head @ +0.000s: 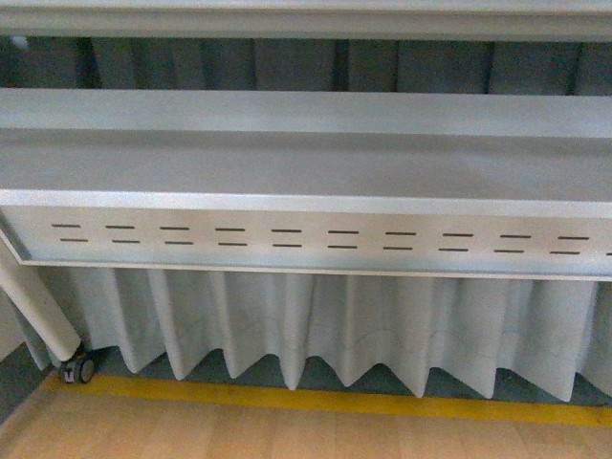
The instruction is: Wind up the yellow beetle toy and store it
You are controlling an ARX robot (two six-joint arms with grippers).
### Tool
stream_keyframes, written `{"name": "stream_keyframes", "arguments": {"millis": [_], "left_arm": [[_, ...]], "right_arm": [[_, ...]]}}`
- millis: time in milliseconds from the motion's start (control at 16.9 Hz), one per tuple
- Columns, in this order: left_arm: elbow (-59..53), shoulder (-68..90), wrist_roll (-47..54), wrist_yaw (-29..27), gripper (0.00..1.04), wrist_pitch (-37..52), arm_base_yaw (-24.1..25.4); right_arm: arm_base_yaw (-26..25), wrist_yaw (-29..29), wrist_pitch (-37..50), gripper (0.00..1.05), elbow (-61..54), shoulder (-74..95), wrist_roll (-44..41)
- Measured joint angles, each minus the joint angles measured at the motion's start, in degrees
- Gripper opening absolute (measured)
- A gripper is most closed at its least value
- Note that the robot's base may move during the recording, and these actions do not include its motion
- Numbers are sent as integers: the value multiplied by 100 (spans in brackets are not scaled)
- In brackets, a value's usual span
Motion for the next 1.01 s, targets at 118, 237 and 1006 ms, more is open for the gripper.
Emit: {"name": "stream_keyframes", "arguments": {"millis": [118,237,1006], "left_arm": [[0,0,0,0,98,0,0],[0,0,0,0,98,0,0],[0,0,0,0,98,0,0]], "right_arm": [[0,0,0,98,0,0,0],[0,0,0,98,0,0,0],[0,0,0,98,0,-2,0]]}}
